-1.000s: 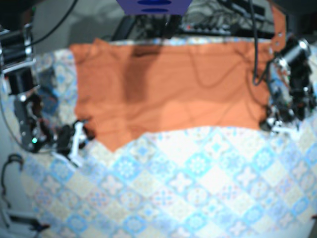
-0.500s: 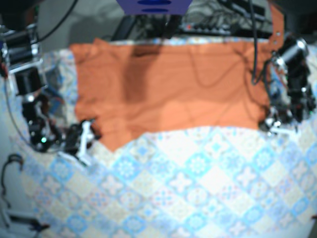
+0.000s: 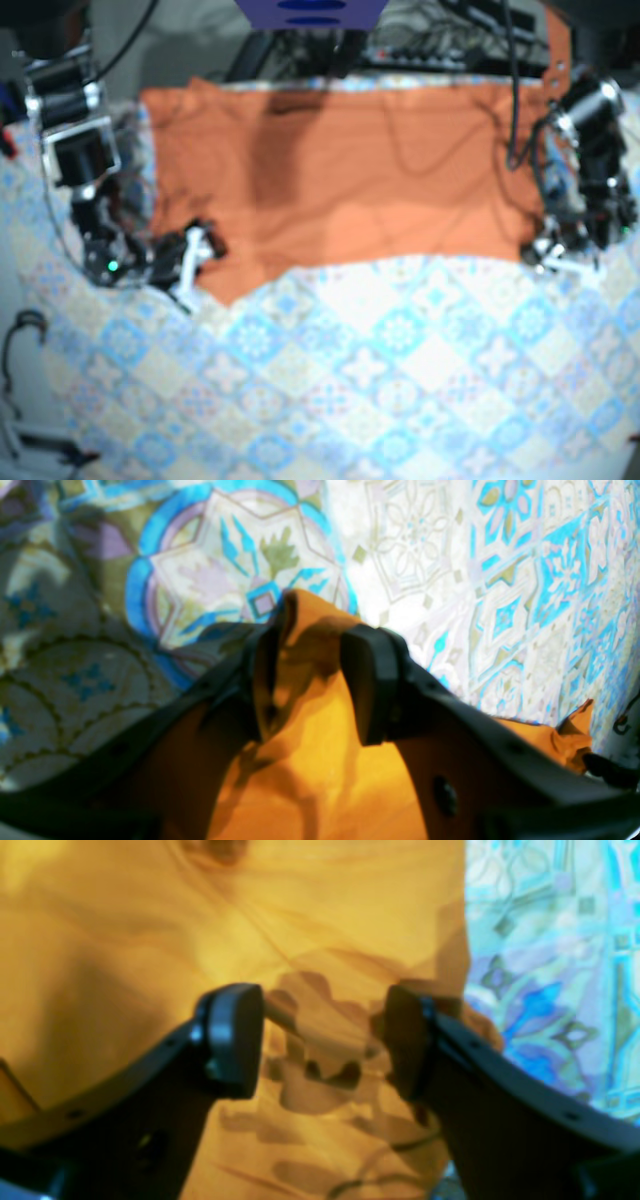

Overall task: Fold the T-shirt properly
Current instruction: 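Lower both open grippers around the hem corners, then close both grippers on the hem corners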

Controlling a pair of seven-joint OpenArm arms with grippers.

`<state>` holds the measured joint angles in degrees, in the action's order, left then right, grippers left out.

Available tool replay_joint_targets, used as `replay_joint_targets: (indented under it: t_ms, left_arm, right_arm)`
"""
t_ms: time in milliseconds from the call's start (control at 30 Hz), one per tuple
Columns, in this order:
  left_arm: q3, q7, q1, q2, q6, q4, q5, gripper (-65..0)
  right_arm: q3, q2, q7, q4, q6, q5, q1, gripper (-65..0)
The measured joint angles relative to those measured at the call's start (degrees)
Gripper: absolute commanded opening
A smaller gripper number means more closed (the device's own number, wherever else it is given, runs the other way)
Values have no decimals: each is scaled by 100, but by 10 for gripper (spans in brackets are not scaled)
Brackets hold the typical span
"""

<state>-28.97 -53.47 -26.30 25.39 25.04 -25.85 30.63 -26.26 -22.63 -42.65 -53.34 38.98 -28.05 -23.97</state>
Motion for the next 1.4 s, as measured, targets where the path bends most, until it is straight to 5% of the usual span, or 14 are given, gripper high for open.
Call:
replay_joint_targets:
  t_ms: [300,600,1400]
  left_arm:
    - [0,68,66,0,7,-7,57,-397]
    - [0,81,74,0,7,-15,66,-397]
    - [-2,155,160,0,44,-31,122,-397]
  right_arm:
    - [20,-7,492,249,2,737,-15,-231]
    - [33,-22,1054,1143,2,772,-385,-231]
    - [17,448,1073,1241,0,809,-564,-231]
